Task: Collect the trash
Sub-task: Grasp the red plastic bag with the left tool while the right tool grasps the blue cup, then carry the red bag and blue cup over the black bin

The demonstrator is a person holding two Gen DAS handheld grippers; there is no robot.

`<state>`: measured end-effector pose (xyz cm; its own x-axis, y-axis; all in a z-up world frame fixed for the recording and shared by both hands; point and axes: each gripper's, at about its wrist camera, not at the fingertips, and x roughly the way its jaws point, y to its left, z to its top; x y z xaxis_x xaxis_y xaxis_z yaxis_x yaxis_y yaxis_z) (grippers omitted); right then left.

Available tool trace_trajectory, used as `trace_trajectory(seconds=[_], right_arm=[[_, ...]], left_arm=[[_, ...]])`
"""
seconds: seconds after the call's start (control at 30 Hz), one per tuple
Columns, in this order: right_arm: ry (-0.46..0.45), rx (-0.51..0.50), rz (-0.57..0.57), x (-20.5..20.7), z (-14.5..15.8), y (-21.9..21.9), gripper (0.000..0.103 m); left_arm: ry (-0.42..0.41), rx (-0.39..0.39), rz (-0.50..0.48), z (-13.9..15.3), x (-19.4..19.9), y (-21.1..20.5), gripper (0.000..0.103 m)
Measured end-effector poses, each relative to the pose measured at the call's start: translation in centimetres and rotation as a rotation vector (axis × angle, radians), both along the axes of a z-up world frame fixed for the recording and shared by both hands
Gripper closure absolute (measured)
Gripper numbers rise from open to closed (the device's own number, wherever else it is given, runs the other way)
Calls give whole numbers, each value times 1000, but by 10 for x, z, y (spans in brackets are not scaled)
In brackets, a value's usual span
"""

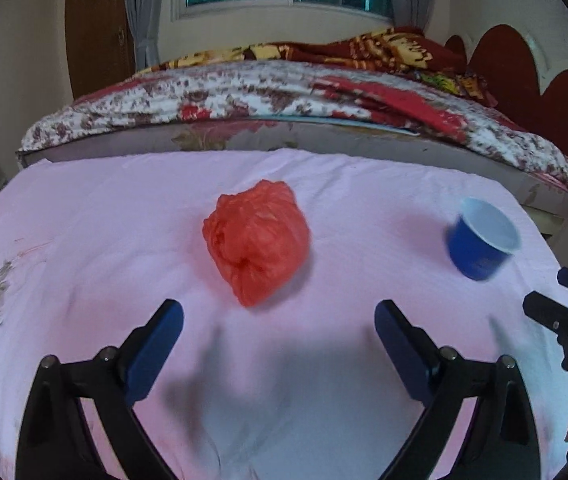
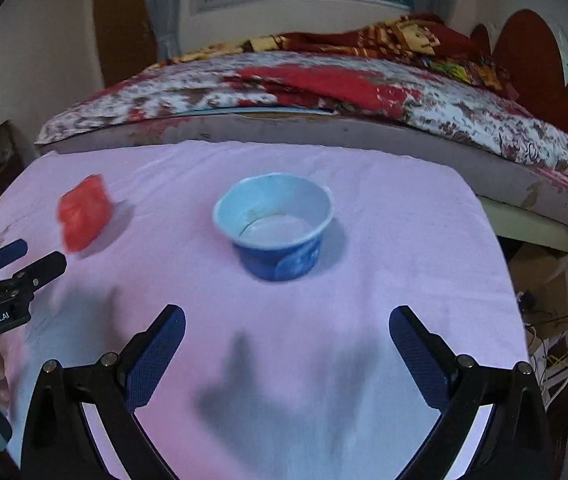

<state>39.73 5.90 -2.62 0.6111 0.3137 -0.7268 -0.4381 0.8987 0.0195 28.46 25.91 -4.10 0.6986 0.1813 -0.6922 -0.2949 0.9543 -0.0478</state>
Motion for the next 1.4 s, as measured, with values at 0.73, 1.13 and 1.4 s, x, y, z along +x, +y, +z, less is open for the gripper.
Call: trace_trajectory(seconds=[0.73, 1.13, 1.4], right_arm=[[63, 26, -14, 72, -22, 42, 23], [-1, 30, 18, 0, 16, -12, 23], [-14, 33, 8, -58, 39, -61, 23]], left_arm=[[33, -191, 3, -26, 45, 51, 61], [-8, -82, -115, 14, 0, -11, 63], [-100, -61, -160, 51, -43, -54, 63]])
